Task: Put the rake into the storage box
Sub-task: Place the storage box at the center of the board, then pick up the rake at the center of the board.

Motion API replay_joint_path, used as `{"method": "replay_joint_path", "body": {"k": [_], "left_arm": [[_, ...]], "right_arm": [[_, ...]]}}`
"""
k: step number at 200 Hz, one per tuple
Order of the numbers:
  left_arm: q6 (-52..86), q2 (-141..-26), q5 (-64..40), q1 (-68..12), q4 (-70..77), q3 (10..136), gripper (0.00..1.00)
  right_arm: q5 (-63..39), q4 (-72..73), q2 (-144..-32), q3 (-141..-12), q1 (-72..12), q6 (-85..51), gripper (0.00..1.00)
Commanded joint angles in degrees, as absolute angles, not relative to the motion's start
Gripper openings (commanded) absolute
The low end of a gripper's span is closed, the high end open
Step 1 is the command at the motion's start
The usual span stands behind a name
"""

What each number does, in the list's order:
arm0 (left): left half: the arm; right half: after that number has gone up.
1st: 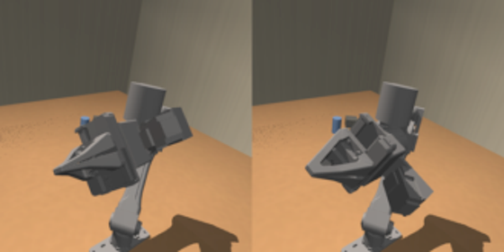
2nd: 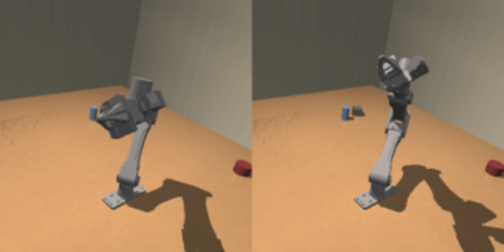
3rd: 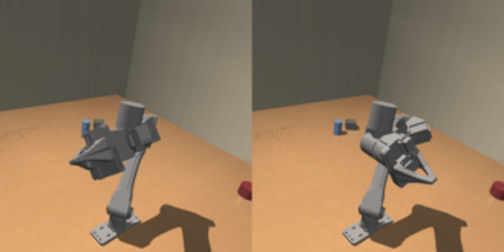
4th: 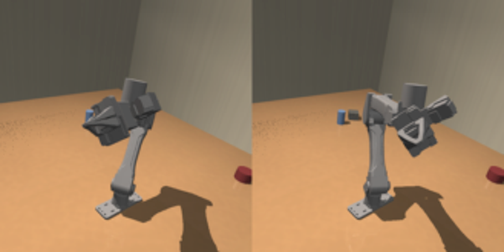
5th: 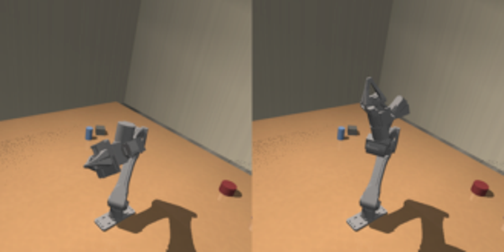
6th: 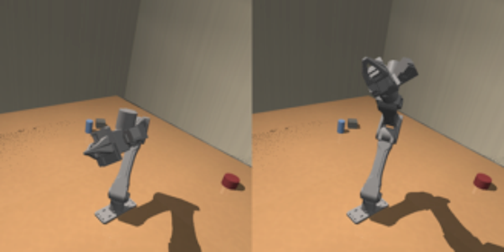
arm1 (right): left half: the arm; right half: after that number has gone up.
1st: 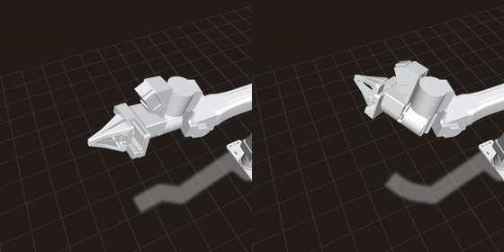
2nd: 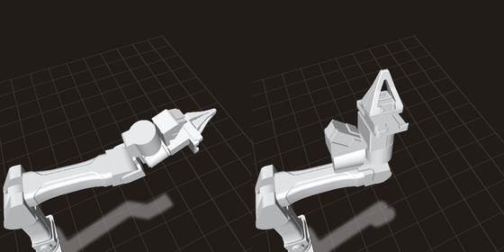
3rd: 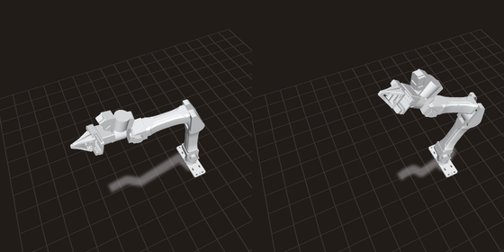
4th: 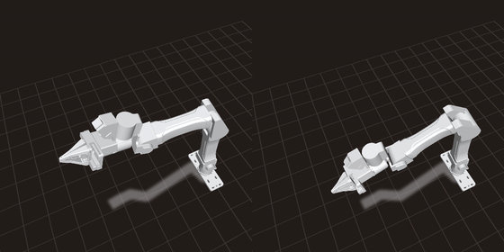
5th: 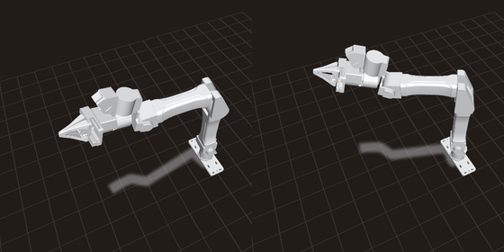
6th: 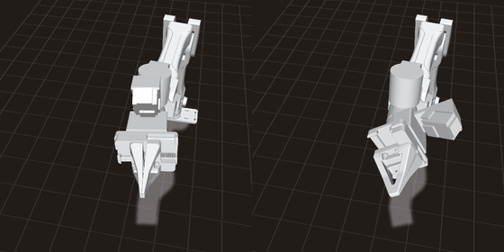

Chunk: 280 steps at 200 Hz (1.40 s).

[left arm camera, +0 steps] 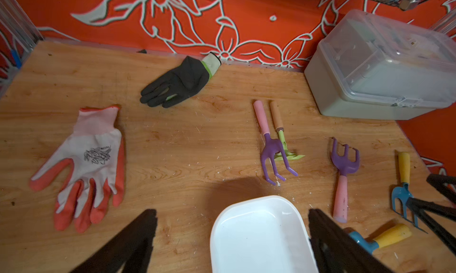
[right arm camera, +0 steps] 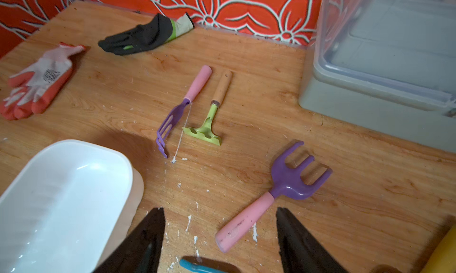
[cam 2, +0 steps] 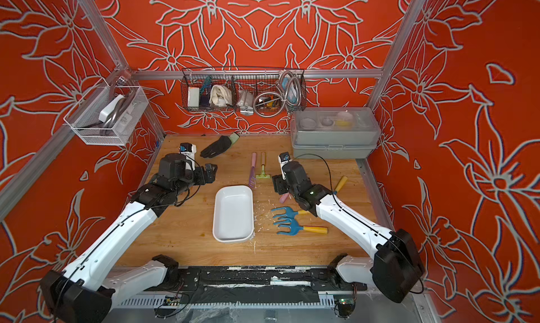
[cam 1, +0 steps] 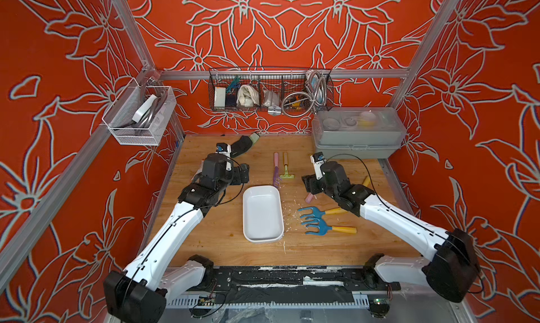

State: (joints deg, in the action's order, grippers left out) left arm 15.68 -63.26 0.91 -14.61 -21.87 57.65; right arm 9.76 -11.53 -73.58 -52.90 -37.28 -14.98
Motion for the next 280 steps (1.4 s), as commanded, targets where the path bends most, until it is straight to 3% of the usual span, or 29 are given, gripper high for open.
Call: {"method": "replay_joint_path", "body": {"k": [1, 19, 48, 135, 213, 280], "left_arm": [[18.45, -66.47, -9.32, -11.54, -22.53, 61.29, 0.89], [19.24, -66.97, -12.88, -10.73, -22.39, 61.57, 0.84], [22.38, -63.86, -13.43, -9.86, -19.62, 56.23, 0.84], [22.70, -65.39, -17.79, -9.93, -21.30, 57.76, 0.80], [23.28, -65.60, -18.51, -9.93, -21.42, 58.00, 0.81], [23.21, -65.51, -18.04, -9.90, -21.31, 57.83, 0.81]], "right_arm": [[11.37, -14.52, -75.61, -55.06, -35.82, -14.73, 0.71], [9.33, -16.40, -78.35, -56.43, -34.34, -16.09, 0.69], [7.55, -19.97, -83.65, -59.28, -31.67, -19.42, 0.64], [7.51, -26.11, -101.05, -66.18, -28.28, -32.48, 0.54], [9.93, -24.42, -104.11, -64.01, -28.28, -37.98, 0.51], [8.79, -20.23, -105.15, -60.77, -28.30, -41.06, 0.42]]}}
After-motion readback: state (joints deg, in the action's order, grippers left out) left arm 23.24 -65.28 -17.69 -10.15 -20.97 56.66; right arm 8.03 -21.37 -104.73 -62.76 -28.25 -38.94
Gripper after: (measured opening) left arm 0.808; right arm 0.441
